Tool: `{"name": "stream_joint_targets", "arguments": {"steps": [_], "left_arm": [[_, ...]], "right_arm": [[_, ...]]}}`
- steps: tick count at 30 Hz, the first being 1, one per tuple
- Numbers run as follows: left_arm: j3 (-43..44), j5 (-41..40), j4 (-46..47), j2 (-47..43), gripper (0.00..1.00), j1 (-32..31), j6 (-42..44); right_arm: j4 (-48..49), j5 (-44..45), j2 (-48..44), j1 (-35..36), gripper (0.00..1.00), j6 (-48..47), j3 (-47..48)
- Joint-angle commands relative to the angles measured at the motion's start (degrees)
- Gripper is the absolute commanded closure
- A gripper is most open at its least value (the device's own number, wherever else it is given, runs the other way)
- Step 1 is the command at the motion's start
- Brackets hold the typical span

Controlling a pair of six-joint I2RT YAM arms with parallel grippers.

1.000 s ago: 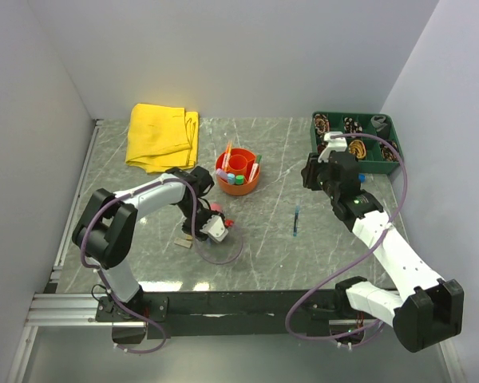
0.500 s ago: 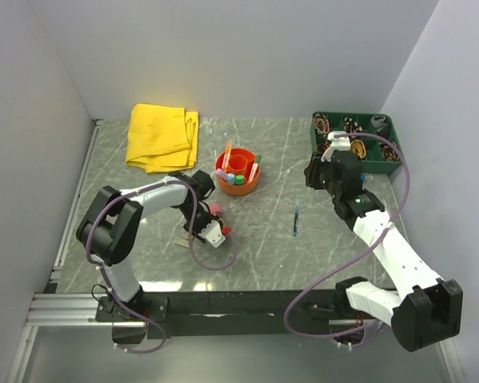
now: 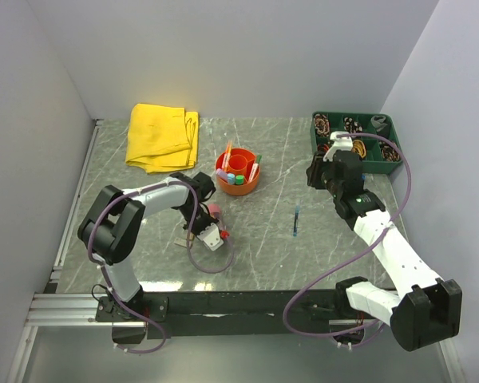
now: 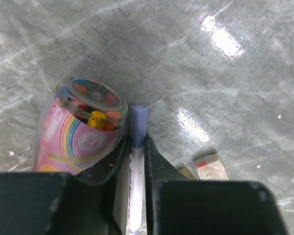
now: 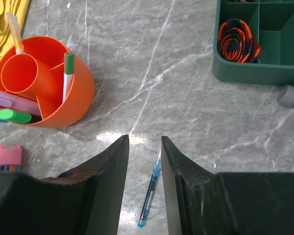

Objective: Sort the stationery into containers
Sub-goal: Pick up the pen from the center of the board.

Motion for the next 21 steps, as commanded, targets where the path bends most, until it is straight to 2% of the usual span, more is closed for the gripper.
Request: {"name": "stream_joint_targets", "arguments": {"steps": [1, 6, 10, 13, 14, 16, 19, 20, 21], "left_arm": [[0.31, -1.84, 2.21, 3.12, 0.89, -0.78, 2.1], [6.27, 0.53, -1.56, 1.46, 0.94, -0.08, -1.06], [12.26, 1.07, -14.7, -1.71, 0.99, 0.54, 0.25], [17.71, 1.06, -24.99, -3.99, 0.99, 0.71, 2.01], [19.55, 1.76, -25.04, -5.56, 0.99, 0.71, -1.47], [20.09, 2.82, -25.04, -9.77, 0.99, 0.63, -1.42], [22.55, 7.72, -24.69, -11.21, 0.99, 0.63, -0.27], [25.34, 9.92, -22.16, -10.6, 0.99, 0.63, -4.62], [27.2, 15.77, -19.79, -9.89, 0.99, 0.71, -8.67]], "right_arm": [[1.1, 0.57, -1.24, -0.57, 0.6, 0.7, -1.0], [1.27, 0.13, -0.89, -0.49, 0.6, 1.14, -0.48], [1.19, -0.04, -0.19, -0.49, 0.6, 0.7, 0.83], [1.36, -0.13, 0.16, -0.57, 0.6, 0.44, 1.36], [1.54, -0.13, 0.16, -0.66, 0.6, 0.53, 1.45], [1.71, 0.13, 0.07, -0.57, 0.6, 0.53, 1.54], [1.71, 1.01, -0.71, -0.75, 0.6, 0.88, 1.19], [1.45, 1.1, -0.8, -1.18, 0.6, 1.14, 1.1], [1.28, 1.19, -0.98, -1.54, 0.6, 1.84, 0.93]]}}
